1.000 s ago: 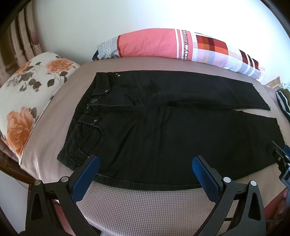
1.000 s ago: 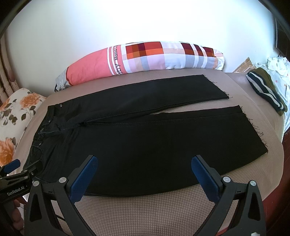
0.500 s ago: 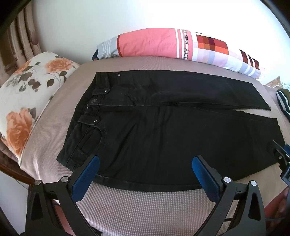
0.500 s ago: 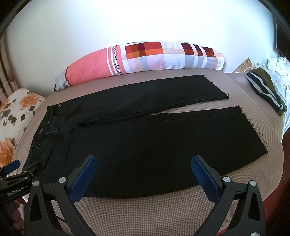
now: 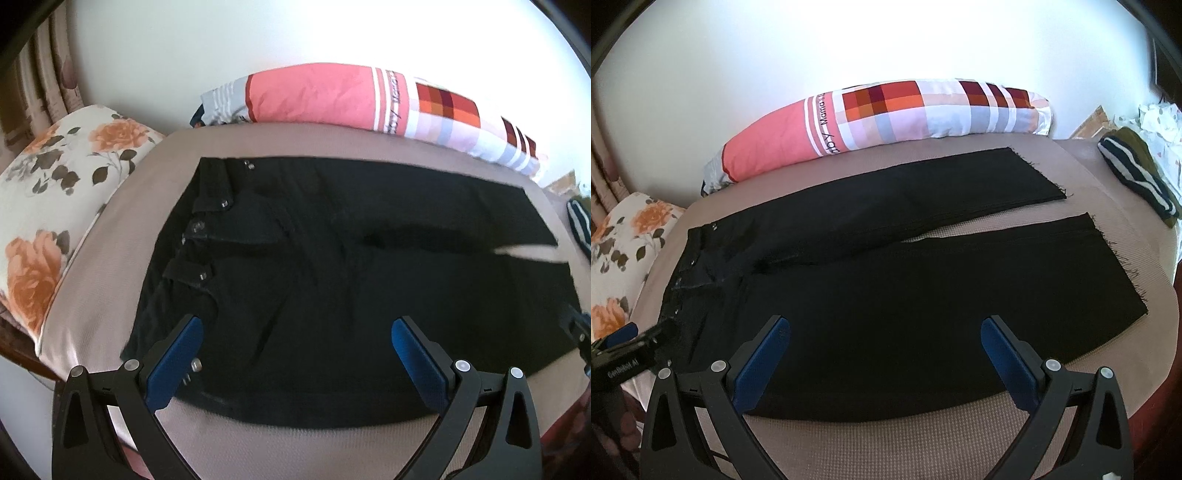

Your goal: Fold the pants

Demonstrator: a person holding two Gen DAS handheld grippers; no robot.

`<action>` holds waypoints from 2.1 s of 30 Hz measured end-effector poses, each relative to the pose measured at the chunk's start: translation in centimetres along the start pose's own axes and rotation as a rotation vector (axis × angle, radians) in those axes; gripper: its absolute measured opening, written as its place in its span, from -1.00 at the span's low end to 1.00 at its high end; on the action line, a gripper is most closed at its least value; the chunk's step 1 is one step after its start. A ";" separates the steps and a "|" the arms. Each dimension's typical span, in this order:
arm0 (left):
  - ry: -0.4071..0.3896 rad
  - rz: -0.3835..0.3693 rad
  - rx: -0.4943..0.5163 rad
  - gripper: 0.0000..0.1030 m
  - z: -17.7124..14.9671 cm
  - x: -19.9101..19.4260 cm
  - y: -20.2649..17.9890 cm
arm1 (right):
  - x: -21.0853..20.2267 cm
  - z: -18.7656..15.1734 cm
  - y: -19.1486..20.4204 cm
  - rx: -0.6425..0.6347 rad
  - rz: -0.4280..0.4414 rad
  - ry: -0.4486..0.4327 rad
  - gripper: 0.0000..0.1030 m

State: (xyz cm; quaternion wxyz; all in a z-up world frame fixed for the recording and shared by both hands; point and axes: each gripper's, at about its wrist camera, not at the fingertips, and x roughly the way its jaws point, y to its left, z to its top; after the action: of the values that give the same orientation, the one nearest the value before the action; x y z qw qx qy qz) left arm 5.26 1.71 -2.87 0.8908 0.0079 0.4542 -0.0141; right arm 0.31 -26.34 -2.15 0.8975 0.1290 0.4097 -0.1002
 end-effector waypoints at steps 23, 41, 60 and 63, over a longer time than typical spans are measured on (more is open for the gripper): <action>0.111 -0.483 -0.353 0.08 15.8 16.0 19.7 | 8.1 7.5 3.1 0.032 0.084 0.056 1.00; 0.271 -0.726 -0.432 -0.37 18.5 26.7 23.0 | 17.4 12.3 10.8 -0.072 0.136 0.124 1.00; 0.263 -0.722 -0.414 -0.81 20.4 29.3 18.9 | 27.4 19.0 15.0 -0.437 0.380 0.268 1.00; 0.187 -0.754 -0.381 -0.81 20.7 26.8 18.4 | 28.9 19.9 15.2 -0.537 0.432 0.335 1.00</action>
State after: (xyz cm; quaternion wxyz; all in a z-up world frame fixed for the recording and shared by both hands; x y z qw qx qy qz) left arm 38.34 19.09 -12.31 0.7637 -0.3220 0.4987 -0.2537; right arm 37.40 -20.31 -9.34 0.8202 -0.0128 0.5259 0.2248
